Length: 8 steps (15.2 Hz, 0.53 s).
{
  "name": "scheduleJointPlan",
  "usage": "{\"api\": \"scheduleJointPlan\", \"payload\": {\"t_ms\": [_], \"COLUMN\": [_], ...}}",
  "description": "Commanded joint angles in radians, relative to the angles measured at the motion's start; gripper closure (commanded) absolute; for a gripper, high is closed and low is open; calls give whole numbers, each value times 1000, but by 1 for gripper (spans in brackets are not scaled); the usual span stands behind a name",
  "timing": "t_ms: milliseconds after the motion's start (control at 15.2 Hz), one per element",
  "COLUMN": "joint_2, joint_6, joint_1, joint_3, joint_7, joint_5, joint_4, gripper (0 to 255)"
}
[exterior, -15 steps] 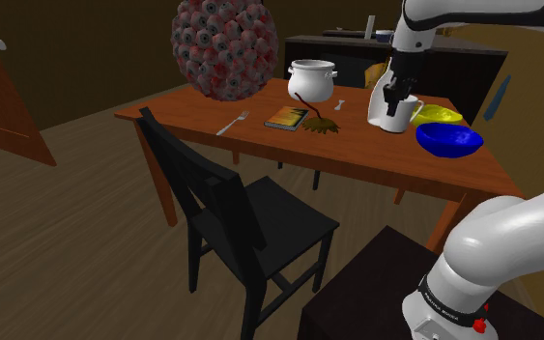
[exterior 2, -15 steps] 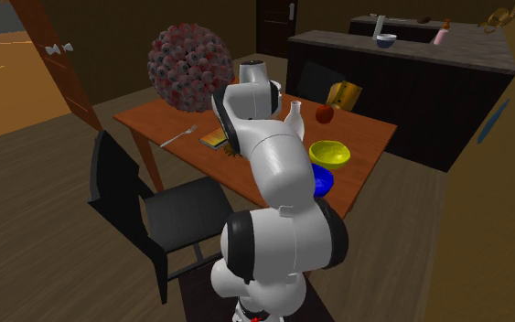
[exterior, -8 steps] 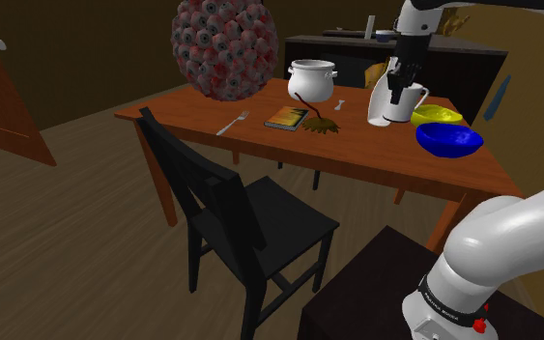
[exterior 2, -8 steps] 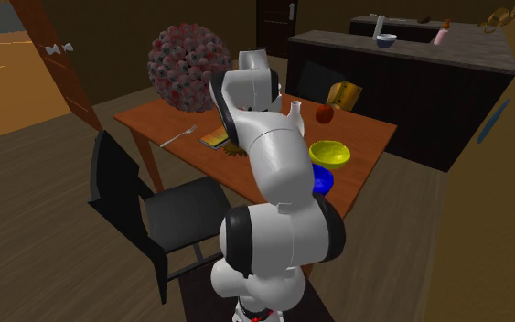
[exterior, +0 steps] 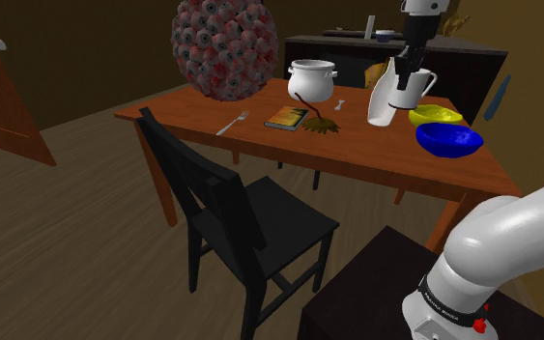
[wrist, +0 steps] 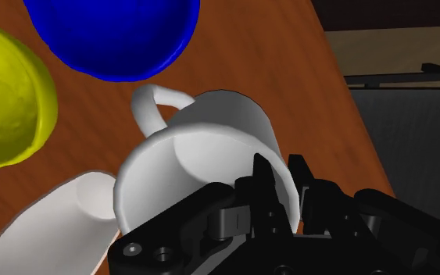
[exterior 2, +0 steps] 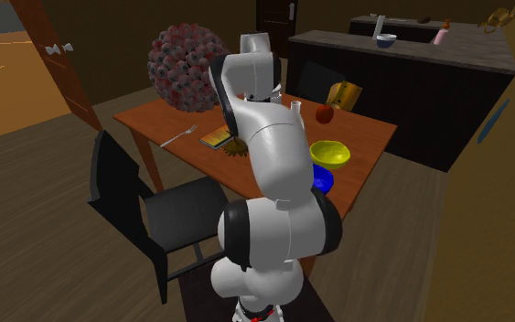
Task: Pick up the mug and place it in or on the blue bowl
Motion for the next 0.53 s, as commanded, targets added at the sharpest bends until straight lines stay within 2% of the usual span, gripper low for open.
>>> {"api": "scheduleJointPlan", "payload": {"t_ms": [0,462], "joint_2": [-18,-96], "joint_6": [-16,-69], "joint_1": [-9,-50], "joint_3": [-20,-125], "joint_7": [-31,-184], "joint_5": [-14,-93], "joint_4": [3,8], "gripper": [255,255]}}
